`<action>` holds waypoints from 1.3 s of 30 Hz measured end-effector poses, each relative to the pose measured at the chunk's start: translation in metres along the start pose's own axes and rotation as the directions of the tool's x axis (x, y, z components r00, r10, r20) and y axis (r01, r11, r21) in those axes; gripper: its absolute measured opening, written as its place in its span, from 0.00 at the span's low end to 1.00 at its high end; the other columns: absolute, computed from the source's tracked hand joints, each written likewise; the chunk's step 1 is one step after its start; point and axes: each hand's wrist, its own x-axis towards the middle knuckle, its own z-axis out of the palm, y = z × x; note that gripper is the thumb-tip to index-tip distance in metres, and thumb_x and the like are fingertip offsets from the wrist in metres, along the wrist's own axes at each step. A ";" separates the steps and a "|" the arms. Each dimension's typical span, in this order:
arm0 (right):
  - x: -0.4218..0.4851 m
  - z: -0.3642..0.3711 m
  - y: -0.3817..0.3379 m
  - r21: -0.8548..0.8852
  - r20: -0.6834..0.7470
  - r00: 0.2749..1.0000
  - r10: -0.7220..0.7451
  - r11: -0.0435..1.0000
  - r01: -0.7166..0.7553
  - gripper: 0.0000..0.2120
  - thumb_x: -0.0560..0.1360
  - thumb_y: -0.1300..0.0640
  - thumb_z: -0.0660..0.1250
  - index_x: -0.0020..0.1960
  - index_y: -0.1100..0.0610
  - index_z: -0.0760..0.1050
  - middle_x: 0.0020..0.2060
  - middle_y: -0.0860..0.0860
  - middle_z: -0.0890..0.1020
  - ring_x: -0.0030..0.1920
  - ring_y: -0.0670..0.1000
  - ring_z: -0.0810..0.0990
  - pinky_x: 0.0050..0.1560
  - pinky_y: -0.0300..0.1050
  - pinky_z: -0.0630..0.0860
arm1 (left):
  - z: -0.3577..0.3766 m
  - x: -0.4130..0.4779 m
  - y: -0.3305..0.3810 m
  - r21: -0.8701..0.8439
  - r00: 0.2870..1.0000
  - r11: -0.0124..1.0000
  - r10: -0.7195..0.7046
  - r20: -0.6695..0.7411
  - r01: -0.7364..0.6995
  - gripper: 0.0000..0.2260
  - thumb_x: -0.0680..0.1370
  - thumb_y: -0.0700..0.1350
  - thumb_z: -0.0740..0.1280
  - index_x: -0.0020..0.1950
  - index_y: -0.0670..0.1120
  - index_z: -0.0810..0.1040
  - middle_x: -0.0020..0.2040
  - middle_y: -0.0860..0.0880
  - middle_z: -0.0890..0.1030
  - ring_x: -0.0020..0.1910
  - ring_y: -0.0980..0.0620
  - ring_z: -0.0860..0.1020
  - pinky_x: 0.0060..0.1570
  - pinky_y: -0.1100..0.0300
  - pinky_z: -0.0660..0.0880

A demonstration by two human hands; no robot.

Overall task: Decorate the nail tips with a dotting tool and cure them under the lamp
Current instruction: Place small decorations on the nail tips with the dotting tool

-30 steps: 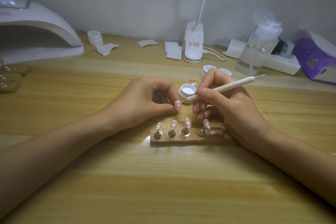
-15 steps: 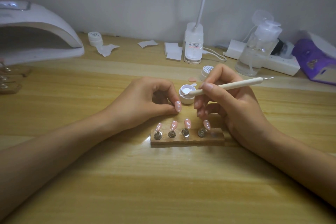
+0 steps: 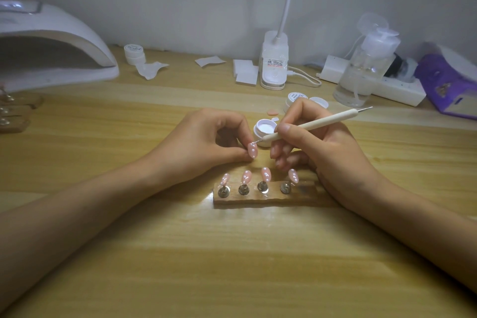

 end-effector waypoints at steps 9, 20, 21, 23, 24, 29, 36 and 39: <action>0.000 -0.001 0.001 -0.006 0.001 1.000 0.006 1.000 -0.006 0.06 0.77 0.60 0.65 0.41 0.57 0.72 0.32 0.56 0.81 0.30 0.51 0.80 0.31 0.40 0.78 | 0.000 0.000 0.000 0.007 1.000 1.000 -0.005 0.000 0.005 0.07 0.71 0.39 0.76 0.38 0.50 0.82 0.36 0.55 0.84 0.36 0.62 0.80 0.41 0.67 0.75; -0.001 0.000 0.000 -0.002 0.001 1.000 0.009 1.000 -0.009 0.06 0.77 0.59 0.66 0.42 0.57 0.72 0.32 0.56 0.81 0.30 0.52 0.80 0.32 0.41 0.78 | 0.000 0.000 0.000 0.006 1.000 1.000 -0.003 0.001 0.003 0.07 0.71 0.40 0.76 0.38 0.50 0.81 0.36 0.57 0.84 0.35 0.63 0.79 0.39 0.71 0.72; -0.001 0.000 -0.001 0.007 -0.001 1.000 0.007 1.000 -0.007 0.06 0.76 0.59 0.66 0.41 0.56 0.72 0.32 0.56 0.81 0.30 0.52 0.80 0.32 0.41 0.78 | 0.000 0.000 0.000 0.007 1.000 1.000 -0.003 0.002 0.003 0.07 0.71 0.40 0.76 0.38 0.50 0.81 0.36 0.57 0.84 0.36 0.62 0.79 0.39 0.71 0.72; -0.001 0.000 -0.001 0.023 -0.008 1.000 -0.005 1.000 0.005 0.06 0.76 0.58 0.66 0.40 0.55 0.73 0.31 0.56 0.81 0.30 0.52 0.80 0.31 0.41 0.77 | 0.000 0.000 -0.001 0.006 1.000 1.000 -0.002 0.004 0.002 0.07 0.71 0.39 0.76 0.38 0.50 0.81 0.36 0.58 0.84 0.35 0.63 0.79 0.39 0.72 0.72; -0.001 0.000 -0.001 0.027 -0.010 1.000 -0.011 1.000 0.012 0.07 0.76 0.58 0.66 0.39 0.54 0.73 0.31 0.56 0.81 0.30 0.52 0.80 0.31 0.41 0.77 | 0.000 0.000 -0.001 0.006 1.000 1.000 -0.002 0.005 0.001 0.07 0.71 0.39 0.76 0.38 0.50 0.81 0.35 0.59 0.83 0.35 0.64 0.79 0.38 0.73 0.71; -0.001 0.000 -0.001 0.025 -0.024 0.998 -0.058 0.998 0.059 0.09 0.76 0.58 0.66 0.37 0.50 0.74 0.32 0.55 0.82 0.32 0.51 0.80 0.32 0.40 0.77 | 0.000 0.000 -0.002 0.002 1.000 1.000 0.000 0.003 0.000 0.08 0.71 0.39 0.76 0.38 0.51 0.81 0.37 0.58 0.84 0.36 0.63 0.80 0.39 0.72 0.72; -0.001 0.000 -0.002 0.069 -0.027 0.994 -0.110 0.991 0.111 0.09 0.77 0.59 0.66 0.38 0.51 0.74 0.32 0.55 0.82 0.31 0.50 0.80 0.32 0.38 0.76 | 0.000 0.000 -0.003 -0.009 1.000 1.000 0.009 0.001 -0.009 0.08 0.71 0.39 0.76 0.38 0.50 0.81 0.36 0.58 0.84 0.36 0.63 0.80 0.39 0.73 0.72; -0.002 0.001 -0.002 0.080 -0.027 0.993 -0.117 0.990 0.119 0.08 0.77 0.59 0.66 0.39 0.51 0.74 0.32 0.54 0.81 0.31 0.50 0.80 0.32 0.38 0.76 | 0.000 0.000 -0.004 -0.017 1.000 1.000 0.010 -0.004 -0.010 0.07 0.71 0.38 0.76 0.38 0.49 0.82 0.36 0.58 0.84 0.36 0.64 0.80 0.39 0.73 0.72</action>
